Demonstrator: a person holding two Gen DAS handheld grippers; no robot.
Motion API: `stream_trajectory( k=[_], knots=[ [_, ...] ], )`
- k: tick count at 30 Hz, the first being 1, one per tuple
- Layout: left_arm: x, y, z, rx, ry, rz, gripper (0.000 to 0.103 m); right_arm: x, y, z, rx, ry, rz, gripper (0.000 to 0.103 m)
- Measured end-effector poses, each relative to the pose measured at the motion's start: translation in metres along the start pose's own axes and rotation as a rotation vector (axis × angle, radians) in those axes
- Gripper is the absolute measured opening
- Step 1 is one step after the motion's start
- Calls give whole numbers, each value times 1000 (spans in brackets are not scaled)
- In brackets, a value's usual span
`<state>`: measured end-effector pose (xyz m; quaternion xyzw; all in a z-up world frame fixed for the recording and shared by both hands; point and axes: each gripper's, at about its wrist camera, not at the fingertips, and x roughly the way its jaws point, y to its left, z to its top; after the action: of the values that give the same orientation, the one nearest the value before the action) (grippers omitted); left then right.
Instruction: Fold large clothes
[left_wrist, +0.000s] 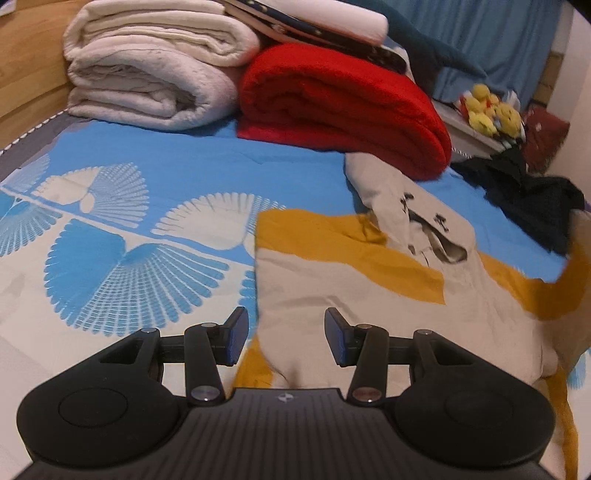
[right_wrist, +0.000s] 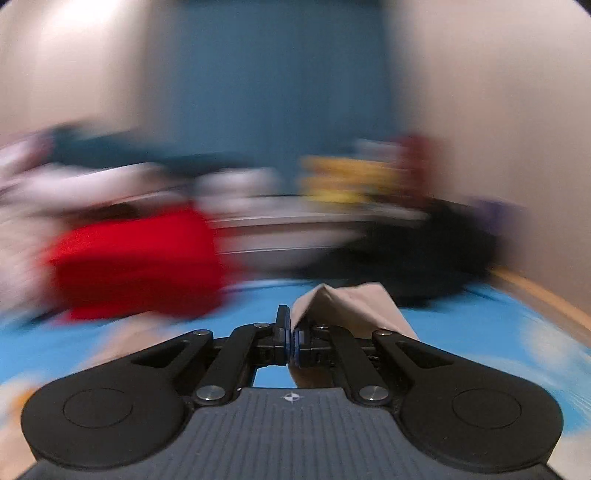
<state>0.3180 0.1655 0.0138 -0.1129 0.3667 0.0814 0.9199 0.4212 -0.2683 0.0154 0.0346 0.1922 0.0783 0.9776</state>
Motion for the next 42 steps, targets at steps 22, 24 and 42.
stream_trajectory(
  k=[22, 24, 42],
  knots=[
    [4, -77, -40, 188, 60, -204, 50, -39, 15, -164, 545, 593, -78, 37],
    [8, -93, -50, 241, 66, -234, 50, -27, 0, -175, 666, 640, -90, 37],
    [9, -173, -85, 377, -41, -440, 65, -43, 60, -112, 583, 283, 473, 3]
  ],
)
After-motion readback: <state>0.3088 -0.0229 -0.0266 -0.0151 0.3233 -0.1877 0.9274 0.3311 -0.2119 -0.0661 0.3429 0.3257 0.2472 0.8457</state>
